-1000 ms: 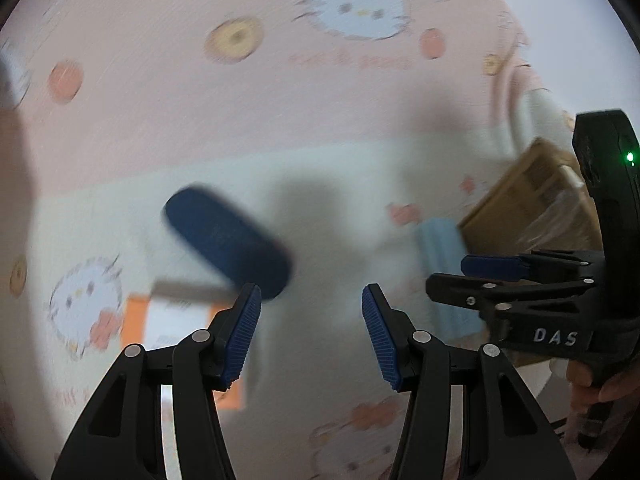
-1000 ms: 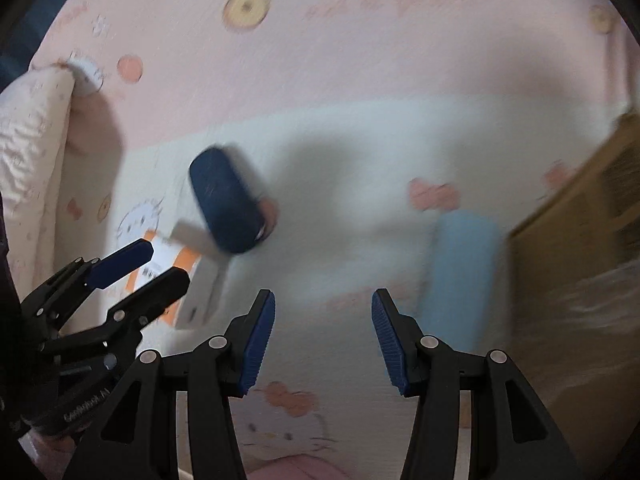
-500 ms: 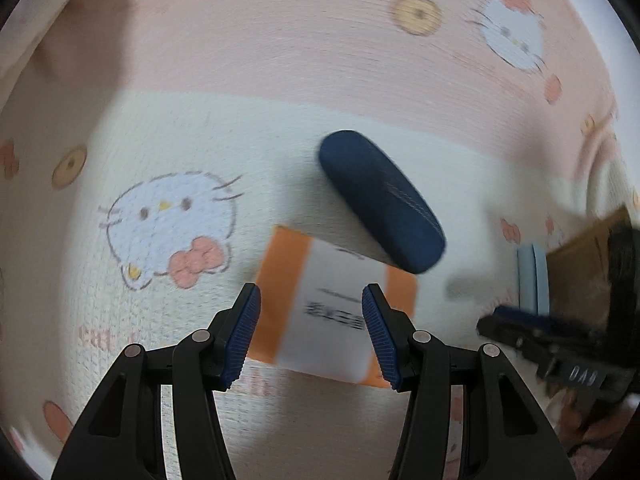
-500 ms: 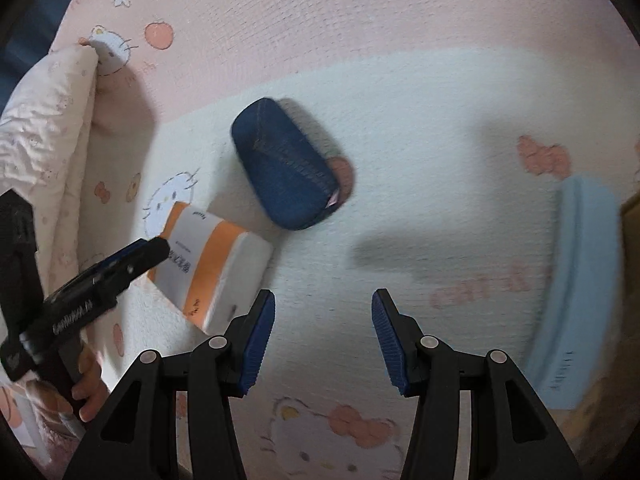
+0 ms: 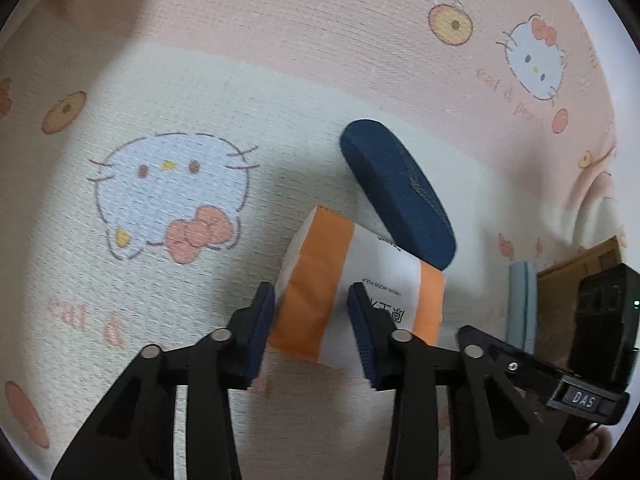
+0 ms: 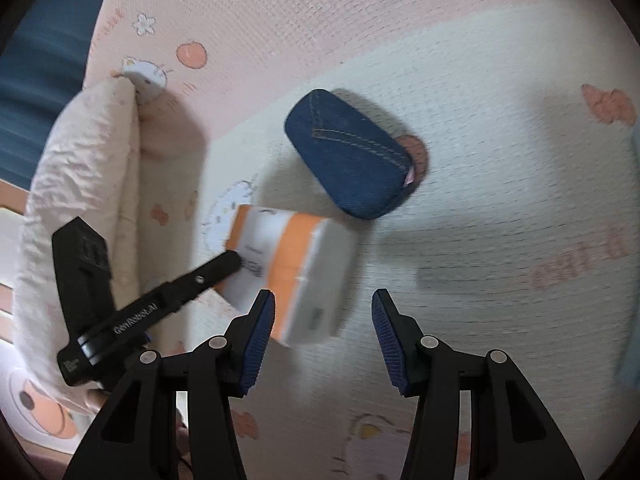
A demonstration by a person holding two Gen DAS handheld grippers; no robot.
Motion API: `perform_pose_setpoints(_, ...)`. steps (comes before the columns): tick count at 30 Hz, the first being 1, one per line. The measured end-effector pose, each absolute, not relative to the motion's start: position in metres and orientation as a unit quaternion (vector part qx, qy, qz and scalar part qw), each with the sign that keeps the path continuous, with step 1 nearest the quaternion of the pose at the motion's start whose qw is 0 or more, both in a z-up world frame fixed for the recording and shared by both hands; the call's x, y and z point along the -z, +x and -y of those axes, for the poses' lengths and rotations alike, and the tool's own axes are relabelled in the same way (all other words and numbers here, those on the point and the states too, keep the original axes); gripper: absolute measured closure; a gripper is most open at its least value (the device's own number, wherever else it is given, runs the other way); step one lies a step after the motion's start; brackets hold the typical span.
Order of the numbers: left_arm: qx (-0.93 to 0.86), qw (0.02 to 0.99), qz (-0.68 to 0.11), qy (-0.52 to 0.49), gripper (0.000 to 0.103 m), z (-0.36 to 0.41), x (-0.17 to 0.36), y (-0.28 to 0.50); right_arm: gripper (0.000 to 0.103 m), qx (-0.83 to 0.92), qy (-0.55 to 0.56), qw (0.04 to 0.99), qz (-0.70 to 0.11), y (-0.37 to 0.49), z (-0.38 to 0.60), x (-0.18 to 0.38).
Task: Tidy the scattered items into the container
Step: 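Close the right gripper on the orange-and-white tissue pack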
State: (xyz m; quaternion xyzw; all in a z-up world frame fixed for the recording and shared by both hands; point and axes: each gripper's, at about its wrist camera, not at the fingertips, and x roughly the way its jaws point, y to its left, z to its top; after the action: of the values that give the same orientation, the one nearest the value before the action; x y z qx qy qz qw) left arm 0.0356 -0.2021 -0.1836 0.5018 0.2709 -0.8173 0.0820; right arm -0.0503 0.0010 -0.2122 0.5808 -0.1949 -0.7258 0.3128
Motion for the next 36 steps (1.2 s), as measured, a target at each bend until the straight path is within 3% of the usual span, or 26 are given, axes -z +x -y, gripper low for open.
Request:
perform_pose_setpoints(3,0.816,0.057,-0.277,0.504,0.068,0.195,0.186,0.033,0.059,0.736,0.574,0.311,0.175,-0.047,0.004,0.213)
perform_pose_setpoints(5,0.817,0.044,-0.274,0.505,0.069,0.186,0.189,0.028,0.074,0.739,0.571,0.314,0.173,-0.047,0.002,0.216)
perform_pose_setpoints(8,0.824,0.037,-0.255,0.505,0.069,0.177,0.188,0.024,0.079,0.742,0.57,0.303,0.18,-0.049,-0.007,0.218)
perform_pose_setpoints(12,0.825,0.026,-0.247,0.508,0.069,0.167,0.188,0.02,0.079,0.743,0.574,0.297,0.176,-0.051,-0.016,0.216)
perform_pose_setpoints(22,0.812,-0.049,-0.247,0.527,0.069,0.114,0.196,0.007,0.079,0.777,0.572,0.256,0.065,-0.037,-0.052,0.193)
perform_pose_setpoints(31,0.802,-0.089,-0.22,0.549,0.069,0.069,0.193,0.0,0.079,0.783,0.57,0.208,0.139,-0.047,-0.105,0.197)
perform_pose_setpoints(36,0.791,-0.079,-0.239,0.557,0.06,0.075,0.196,-0.003,0.078,0.786,0.565,0.212,0.132,-0.05,-0.102,0.196)
